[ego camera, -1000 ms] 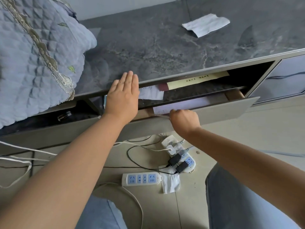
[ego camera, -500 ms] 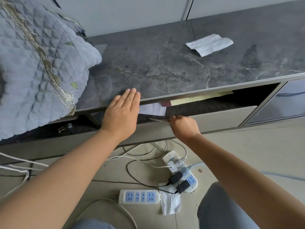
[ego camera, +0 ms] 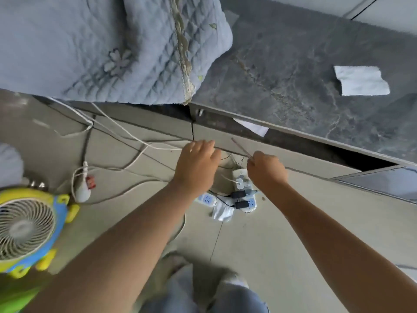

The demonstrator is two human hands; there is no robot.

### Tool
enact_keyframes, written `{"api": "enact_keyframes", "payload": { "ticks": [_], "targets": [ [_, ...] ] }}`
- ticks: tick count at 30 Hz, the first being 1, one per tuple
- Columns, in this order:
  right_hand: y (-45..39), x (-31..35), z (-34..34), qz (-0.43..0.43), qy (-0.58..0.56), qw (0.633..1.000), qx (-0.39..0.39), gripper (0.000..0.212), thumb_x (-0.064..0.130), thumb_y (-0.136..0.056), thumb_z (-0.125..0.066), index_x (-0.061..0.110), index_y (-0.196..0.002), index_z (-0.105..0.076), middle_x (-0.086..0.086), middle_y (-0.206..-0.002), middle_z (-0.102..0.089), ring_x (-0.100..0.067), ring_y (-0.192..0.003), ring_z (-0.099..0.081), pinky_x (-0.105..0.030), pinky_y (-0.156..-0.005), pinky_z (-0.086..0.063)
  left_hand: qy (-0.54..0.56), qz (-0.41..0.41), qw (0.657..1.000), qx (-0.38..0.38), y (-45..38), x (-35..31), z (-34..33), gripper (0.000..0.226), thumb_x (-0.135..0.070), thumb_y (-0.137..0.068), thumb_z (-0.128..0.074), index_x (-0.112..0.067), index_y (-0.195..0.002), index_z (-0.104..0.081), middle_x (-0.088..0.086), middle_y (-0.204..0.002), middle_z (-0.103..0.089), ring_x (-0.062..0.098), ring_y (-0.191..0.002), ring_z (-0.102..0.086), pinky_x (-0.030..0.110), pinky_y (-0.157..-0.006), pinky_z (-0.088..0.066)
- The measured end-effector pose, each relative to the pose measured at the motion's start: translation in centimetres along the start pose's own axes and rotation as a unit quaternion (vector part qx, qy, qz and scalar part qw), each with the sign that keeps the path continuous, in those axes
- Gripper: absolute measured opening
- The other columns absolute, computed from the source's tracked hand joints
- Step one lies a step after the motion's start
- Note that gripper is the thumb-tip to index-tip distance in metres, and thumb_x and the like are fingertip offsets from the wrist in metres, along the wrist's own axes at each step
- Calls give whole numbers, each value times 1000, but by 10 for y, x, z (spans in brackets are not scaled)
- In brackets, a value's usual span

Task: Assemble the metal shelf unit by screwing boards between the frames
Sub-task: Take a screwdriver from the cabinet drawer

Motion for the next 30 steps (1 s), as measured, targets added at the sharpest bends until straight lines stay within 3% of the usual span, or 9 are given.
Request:
{"api": "enact_keyframes", "payload": {
  "ticks": [4, 8, 15, 18, 20, 23, 26, 28, 30],
  "targets": [
    [53, 42, -5, 50, 62, 994, 69, 26, 17, -97, -35, 4, -114, -50, -18, -112, -59, -34, -104, -56, -31, -73, -38, 20, 127, 988, 81, 84, 9, 15, 31, -8, -34, -75, -11, -62, -63, 5, -66, -61, 24, -57, -60, 24, -52, -45],
    [124, 89, -23, 143, 145, 970, 130, 30, 20, -96, -38, 3, -119, -47, -17, -113, -58, -34, -105, -56, -35, -78, -44, 26, 259, 958, 120, 177, -3, 42, 31, -8, -30, -79, -11, -57, -63, 5, -65, -63, 24, -57, -62, 23, -52, -47],
    [272, 157, -73, 337, 225, 899, 165, 25, 19, -97, -35, 3, -111, -48, -17, -107, -61, -34, -103, -58, -32, -74, -43, 45, 480, 864, 144, 352, -50, 80, 21, -16, -39, -77, -14, -57, -64, 2, -64, -64, 22, -55, -60, 23, -50, -44],
    [342, 177, -106, 409, 253, 858, 180, 26, 18, -97, -35, 1, -111, -49, -17, -110, -60, -33, -106, -57, -33, -83, -44, 64, 548, 821, 144, 432, -77, 89, 10, -21, -54, -59, -15, -59, -66, 2, -65, -64, 22, -55, -60, 22, -50, -45],
    [392, 186, -134, 445, 266, 833, 193, 24, 17, -96, -37, 2, -110, -51, -18, -110, -60, -33, -106, -57, -34, -84, -45, 74, 594, 789, 138, 488, -97, 94, 20, -19, -56, -50, -15, -62, -68, 3, -66, -65, 22, -56, -62, 23, -51, -46],
    [474, 188, -175, 493, 296, 792, 205, 24, 16, -96, -37, 2, -109, -52, -19, -109, -61, -35, -105, -58, -35, -82, -46, 69, 658, 742, 111, 573, -135, 102, 18, -12, -49, -62, -12, -66, -69, 6, -71, -67, 24, -59, -64, 26, -54, -49],
    [559, 174, -215, 538, 332, 744, 216, 25, 16, -97, -35, 2, -112, -49, -18, -111, -59, -36, -105, -57, -36, -82, -46, 95, 724, 669, 142, 657, -189, 104, 25, -8, -75, -54, -12, -96, -68, 5, -103, -65, 24, -91, -63, 30, -75, -48],
    [615, 159, -240, 570, 347, 713, 216, 24, 15, -97, -35, 1, -111, -48, -18, -111, -58, -36, -105, -57, -36, -82, -46, 140, 749, 630, 151, 710, -227, 94, 33, -13, -91, -40, -12, -122, -52, 6, -133, -47, 25, -121, -45, 35, -97, -36],
    [669, 138, -264, 591, 364, 685, 220, 24, 15, -97, -35, 0, -110, -49, -18, -111, -58, -35, -104, -57, -36, -82, -45, 173, 774, 588, 156, 759, -270, 96, 37, -15, -94, -36, -13, -130, -44, 6, -142, -37, 24, -130, -35, 36, -104, -29]
  ]
}}
Point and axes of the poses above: each hand's wrist, its own y-axis away from the middle knuckle, its own z-axis out of the back of the hand, x = y × z, the point moved 8 cm from there along -y, towards the middle knuckle
